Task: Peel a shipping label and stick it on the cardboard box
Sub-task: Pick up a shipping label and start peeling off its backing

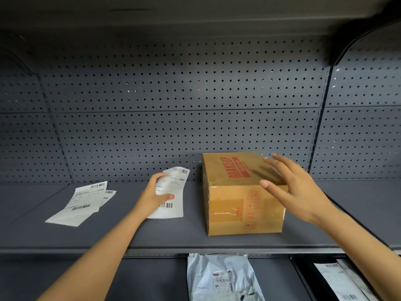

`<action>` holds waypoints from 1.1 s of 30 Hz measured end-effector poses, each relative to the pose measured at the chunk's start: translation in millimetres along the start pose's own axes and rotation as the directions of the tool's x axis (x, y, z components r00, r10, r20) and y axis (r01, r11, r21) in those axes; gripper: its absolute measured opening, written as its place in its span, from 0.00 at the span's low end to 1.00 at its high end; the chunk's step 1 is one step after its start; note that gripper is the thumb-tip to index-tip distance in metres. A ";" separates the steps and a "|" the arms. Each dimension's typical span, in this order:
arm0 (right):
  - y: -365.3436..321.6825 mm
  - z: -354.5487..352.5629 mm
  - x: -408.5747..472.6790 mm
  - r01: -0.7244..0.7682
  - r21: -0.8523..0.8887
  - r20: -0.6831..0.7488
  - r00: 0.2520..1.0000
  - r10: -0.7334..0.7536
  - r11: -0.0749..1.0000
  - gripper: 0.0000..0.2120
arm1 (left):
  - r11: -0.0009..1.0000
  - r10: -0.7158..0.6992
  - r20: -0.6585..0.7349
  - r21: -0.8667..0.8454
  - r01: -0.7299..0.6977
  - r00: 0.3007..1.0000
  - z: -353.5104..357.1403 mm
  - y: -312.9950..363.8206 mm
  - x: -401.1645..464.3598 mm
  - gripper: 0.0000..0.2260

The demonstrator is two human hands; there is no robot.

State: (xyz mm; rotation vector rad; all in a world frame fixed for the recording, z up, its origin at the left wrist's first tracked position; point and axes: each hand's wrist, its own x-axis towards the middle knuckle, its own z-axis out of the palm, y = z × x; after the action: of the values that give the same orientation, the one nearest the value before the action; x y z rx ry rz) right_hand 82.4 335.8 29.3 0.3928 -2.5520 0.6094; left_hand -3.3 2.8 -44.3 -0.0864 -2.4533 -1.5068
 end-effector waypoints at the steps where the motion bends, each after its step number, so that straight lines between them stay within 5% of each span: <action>1: 1.2 -2.7 0.2 0.009 0.005 0.003 1.000 -0.009 1.000 0.40 | 0.999 -0.006 -0.030 -0.045 0.005 1.000 -0.9 5.3 -2.6 0.28; 8: 5.2 -25.3 -2.1 0.059 0.016 0.011 0.998 -0.060 0.998 0.40 | 0.948 0.030 -0.233 -0.301 -0.102 0.972 -14.8 65.9 -22.7 0.32; 13: 9.4 -40.6 -9.6 0.088 0.041 0.012 0.996 -0.089 0.995 0.39 | 0.925 0.098 -0.288 -0.327 -0.194 0.953 -19.3 110.6 -43.4 0.27; 23: 7.8 -58.1 -10.1 0.073 0.305 0.028 0.996 -0.085 0.949 0.25 | 0.888 0.293 -0.118 -0.333 -0.316 0.949 34.3 177.9 -97.0 0.28; 33: -3.6 -73.0 15.4 -0.043 0.640 0.079 0.997 -0.010 0.767 0.07 | 0.894 0.341 0.012 -0.312 -0.320 0.940 65.4 184.2 -120.6 0.31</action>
State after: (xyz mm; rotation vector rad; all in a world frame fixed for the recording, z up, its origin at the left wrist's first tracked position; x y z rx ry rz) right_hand 99.1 365.7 95.7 0.6300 -2.3440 1.5145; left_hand 134.8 155.6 57.4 -0.5920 -2.0900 -1.7273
